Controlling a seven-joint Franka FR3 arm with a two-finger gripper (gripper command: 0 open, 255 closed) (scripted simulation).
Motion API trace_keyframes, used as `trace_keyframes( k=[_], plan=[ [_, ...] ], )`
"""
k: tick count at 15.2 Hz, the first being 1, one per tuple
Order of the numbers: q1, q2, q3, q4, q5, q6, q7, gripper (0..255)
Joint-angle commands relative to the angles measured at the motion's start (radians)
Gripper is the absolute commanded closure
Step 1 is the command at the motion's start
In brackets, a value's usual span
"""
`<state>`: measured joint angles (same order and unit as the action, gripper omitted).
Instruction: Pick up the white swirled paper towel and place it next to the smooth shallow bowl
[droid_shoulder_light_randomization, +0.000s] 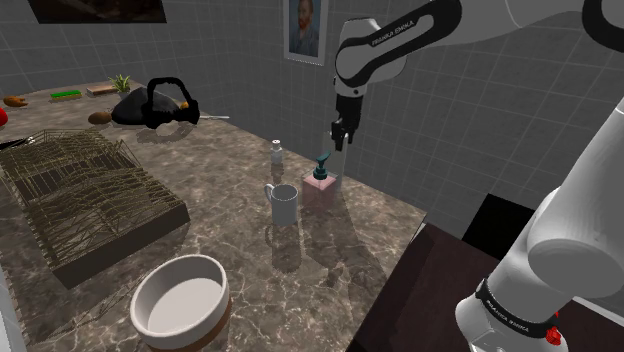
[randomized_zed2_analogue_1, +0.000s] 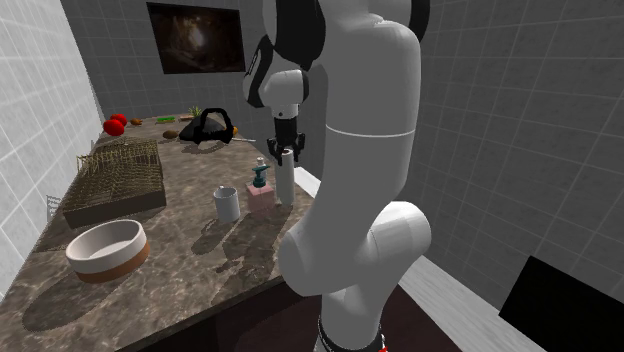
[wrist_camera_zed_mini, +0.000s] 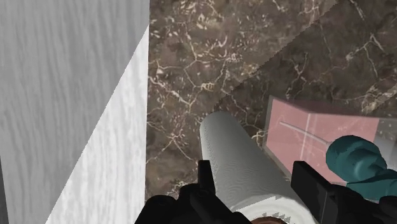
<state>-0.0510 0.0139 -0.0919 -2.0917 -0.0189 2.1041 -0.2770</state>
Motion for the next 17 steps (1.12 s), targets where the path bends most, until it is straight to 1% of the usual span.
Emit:
trace_keyframes(
  k=[1,17],
  plan=[
    [0.000,-0.009,0.000,0.015,-0.001,-0.024,0.001,255],
    [0.001,-0.059,0.002,0.174,-0.004,-0.234,0.000,255]
  ],
)
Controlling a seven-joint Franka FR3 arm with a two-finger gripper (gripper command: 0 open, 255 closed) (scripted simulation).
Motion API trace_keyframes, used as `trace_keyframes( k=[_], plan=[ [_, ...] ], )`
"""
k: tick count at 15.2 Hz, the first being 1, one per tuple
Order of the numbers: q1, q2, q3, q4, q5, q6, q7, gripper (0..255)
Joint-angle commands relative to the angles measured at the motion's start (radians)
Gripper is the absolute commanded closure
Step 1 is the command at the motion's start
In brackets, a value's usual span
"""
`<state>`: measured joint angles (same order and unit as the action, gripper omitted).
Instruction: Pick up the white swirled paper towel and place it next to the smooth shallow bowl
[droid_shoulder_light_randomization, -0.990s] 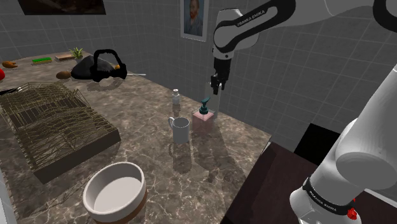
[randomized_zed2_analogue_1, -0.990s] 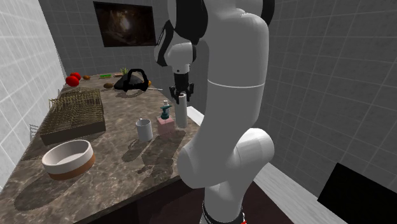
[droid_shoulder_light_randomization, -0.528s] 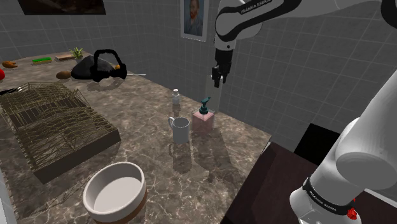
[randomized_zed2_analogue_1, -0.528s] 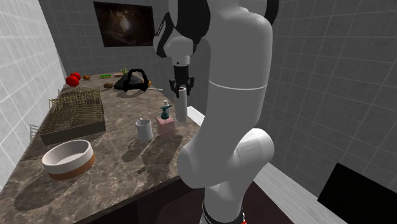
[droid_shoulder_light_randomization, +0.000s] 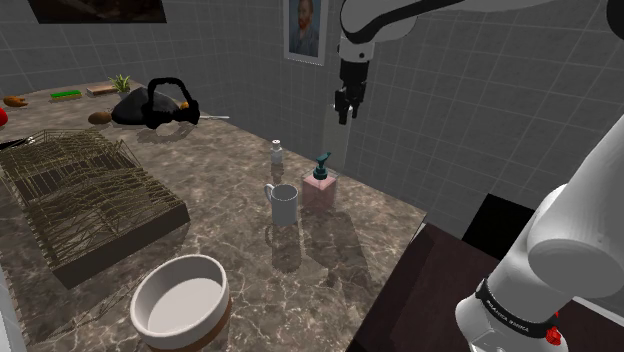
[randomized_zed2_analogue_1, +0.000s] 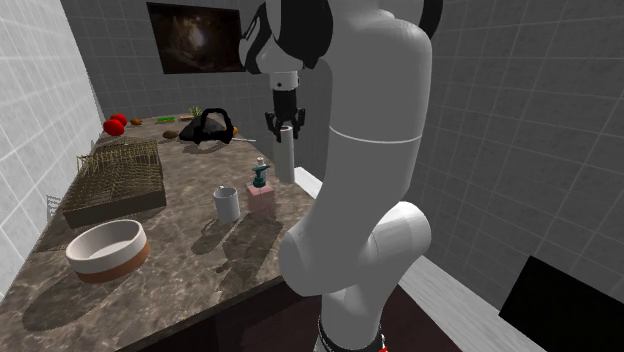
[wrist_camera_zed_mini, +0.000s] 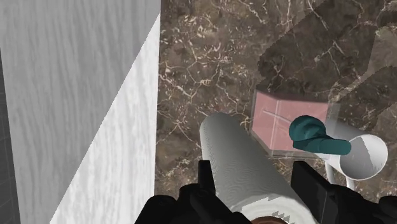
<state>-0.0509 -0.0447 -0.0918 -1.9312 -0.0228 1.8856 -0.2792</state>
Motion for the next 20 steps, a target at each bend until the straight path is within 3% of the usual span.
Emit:
trace_keyframes(
  k=[1,20],
  plan=[
    [0.001,-0.002,0.002,0.026,0.000,-0.028,0.003,255],
    [0.002,0.015,0.002,0.302,0.003,-0.288,-0.003,255]
  ],
)
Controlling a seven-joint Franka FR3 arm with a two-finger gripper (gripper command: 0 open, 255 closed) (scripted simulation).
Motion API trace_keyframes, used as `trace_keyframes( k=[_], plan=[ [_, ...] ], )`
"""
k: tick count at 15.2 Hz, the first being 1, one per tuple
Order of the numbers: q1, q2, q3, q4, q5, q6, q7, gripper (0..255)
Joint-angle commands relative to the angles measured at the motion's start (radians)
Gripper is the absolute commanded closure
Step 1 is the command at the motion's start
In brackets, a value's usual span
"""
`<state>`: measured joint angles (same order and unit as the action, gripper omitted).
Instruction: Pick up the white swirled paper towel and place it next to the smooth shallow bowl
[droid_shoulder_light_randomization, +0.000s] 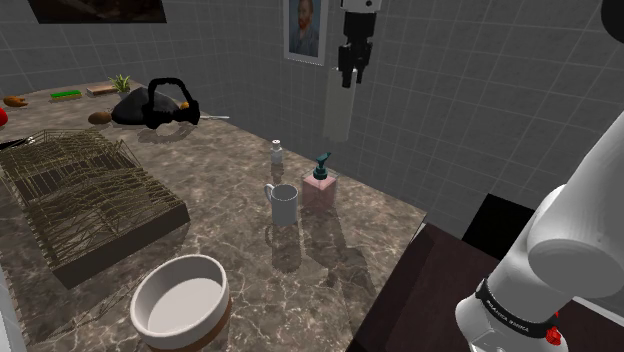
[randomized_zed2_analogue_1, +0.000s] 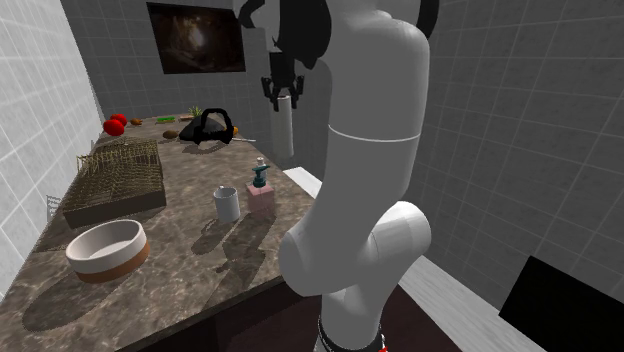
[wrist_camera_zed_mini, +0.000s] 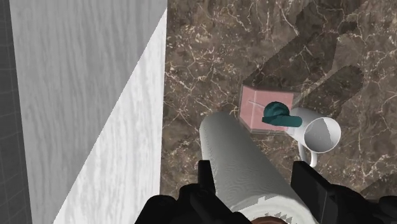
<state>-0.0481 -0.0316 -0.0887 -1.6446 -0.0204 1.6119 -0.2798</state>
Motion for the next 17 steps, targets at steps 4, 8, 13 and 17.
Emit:
trace_keyframes(
  k=[4,8,13,17],
  plan=[
    [-0.001,0.017,-0.001,0.089,0.002,-0.072,-0.004,255],
    [-0.002,0.037,-0.002,0.169,0.003,-0.132,-0.006,255],
    [-0.003,0.070,-0.003,0.281,0.006,-0.211,-0.010,255],
    [0.031,0.000,0.029,0.206,0.001,-0.208,0.056,255]
  ],
)
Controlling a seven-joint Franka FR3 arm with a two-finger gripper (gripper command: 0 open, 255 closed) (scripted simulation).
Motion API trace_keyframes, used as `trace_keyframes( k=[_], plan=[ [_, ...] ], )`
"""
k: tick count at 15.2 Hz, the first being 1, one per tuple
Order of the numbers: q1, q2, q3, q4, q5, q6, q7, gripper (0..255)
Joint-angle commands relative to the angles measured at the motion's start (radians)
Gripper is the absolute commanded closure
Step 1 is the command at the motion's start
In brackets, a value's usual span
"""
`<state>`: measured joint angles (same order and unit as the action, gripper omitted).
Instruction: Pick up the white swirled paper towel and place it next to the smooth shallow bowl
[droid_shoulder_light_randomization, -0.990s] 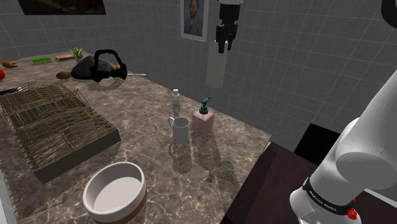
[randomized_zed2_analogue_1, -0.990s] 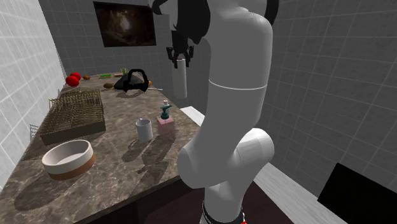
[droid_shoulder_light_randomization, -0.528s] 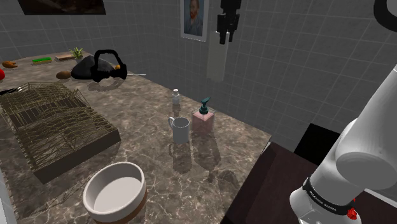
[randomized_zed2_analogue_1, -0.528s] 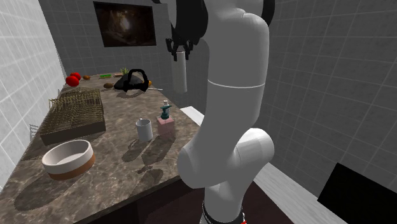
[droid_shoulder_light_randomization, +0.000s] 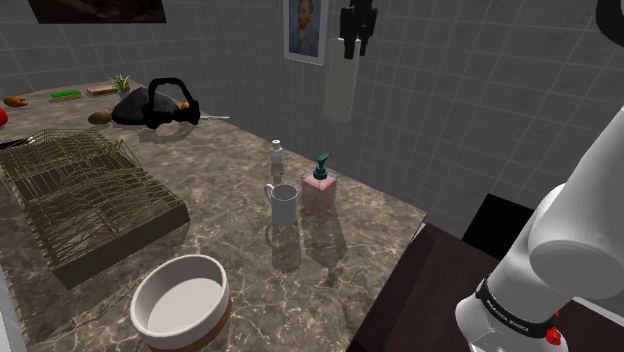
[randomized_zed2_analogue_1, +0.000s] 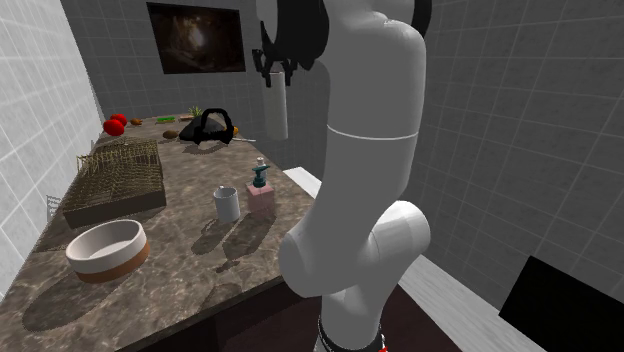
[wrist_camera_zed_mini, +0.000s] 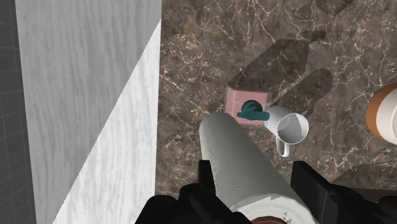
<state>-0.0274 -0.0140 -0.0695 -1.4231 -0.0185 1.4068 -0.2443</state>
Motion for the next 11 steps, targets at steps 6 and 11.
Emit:
trace_keyframes(
  k=[6,11],
  plan=[
    [0.071,-0.137,0.085,-0.150,0.004,0.011,0.157,255],
    [0.117,-0.206,0.154,-0.222,0.021,0.012,0.273,255]
  ],
)
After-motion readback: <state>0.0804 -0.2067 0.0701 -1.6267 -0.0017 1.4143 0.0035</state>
